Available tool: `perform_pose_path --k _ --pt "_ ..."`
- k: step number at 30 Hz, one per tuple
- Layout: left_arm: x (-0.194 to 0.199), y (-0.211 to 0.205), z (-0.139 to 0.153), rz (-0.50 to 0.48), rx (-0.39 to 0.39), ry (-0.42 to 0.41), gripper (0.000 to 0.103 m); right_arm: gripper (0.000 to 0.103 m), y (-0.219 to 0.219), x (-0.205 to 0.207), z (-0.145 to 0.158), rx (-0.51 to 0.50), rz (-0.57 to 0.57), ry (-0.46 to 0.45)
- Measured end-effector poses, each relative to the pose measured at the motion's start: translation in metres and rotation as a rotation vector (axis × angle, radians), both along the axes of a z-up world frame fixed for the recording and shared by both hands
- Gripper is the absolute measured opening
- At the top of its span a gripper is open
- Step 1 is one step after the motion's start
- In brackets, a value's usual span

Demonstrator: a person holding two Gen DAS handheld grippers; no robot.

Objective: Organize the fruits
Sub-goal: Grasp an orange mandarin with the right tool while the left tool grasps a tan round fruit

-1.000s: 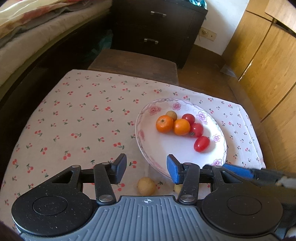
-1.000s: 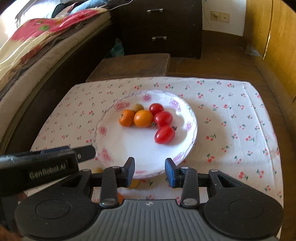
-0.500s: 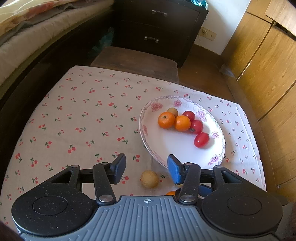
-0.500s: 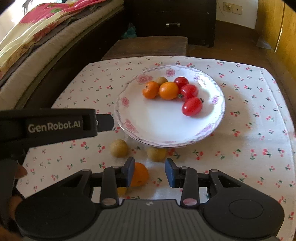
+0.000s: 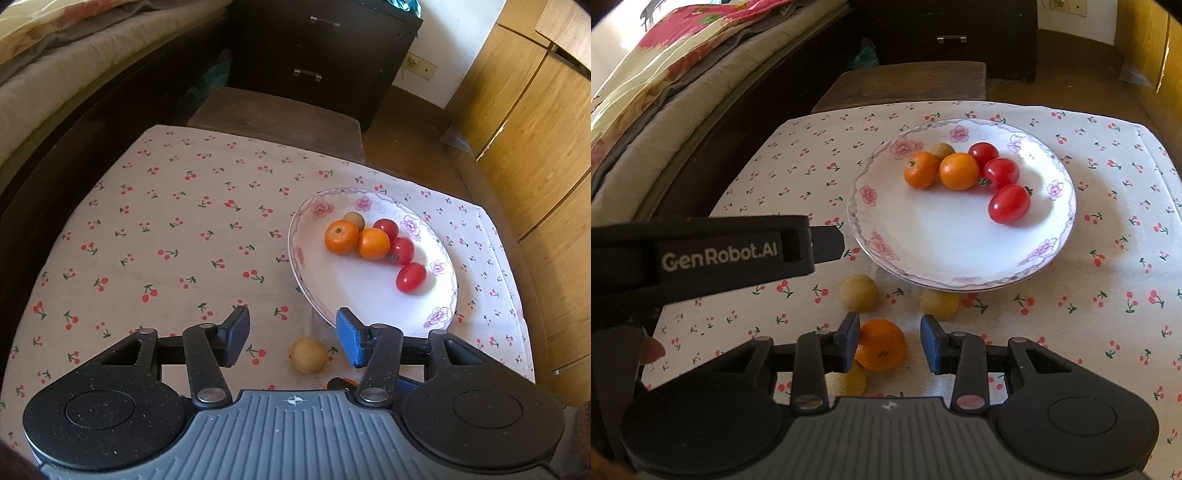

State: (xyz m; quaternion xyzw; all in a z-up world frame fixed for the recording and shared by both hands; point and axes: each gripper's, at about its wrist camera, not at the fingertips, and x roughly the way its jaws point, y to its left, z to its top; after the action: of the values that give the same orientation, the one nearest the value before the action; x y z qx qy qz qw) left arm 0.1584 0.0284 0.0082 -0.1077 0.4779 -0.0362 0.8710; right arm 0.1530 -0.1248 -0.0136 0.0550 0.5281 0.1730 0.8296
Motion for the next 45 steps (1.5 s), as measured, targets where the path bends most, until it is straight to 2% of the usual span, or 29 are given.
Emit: perform_pose_path --k 7,18,26,31,45 --pt "0.001 0.002 -0.003 0.0 0.0 0.011 0.06 0.037 0.007 -0.001 -0.006 0.003 0.027 0.027" --pt "0.002 0.001 -0.01 -0.01 0.002 0.032 0.061 0.035 0.012 0.0 -0.01 -0.017 0.063 0.014" --pt "0.0 -0.001 -0.019 -0.019 -0.024 0.07 0.061 0.034 -0.012 -0.014 -0.002 -0.045 0.03 0.01" --pt "0.001 -0.011 -0.026 -0.043 -0.001 0.079 0.061 0.034 -0.023 -0.02 0.002 -0.056 0.012 0.001" --pt "0.005 -0.026 -0.04 -0.076 0.032 0.074 0.051 0.034 -0.035 -0.019 -0.005 -0.066 -0.008 0.018"
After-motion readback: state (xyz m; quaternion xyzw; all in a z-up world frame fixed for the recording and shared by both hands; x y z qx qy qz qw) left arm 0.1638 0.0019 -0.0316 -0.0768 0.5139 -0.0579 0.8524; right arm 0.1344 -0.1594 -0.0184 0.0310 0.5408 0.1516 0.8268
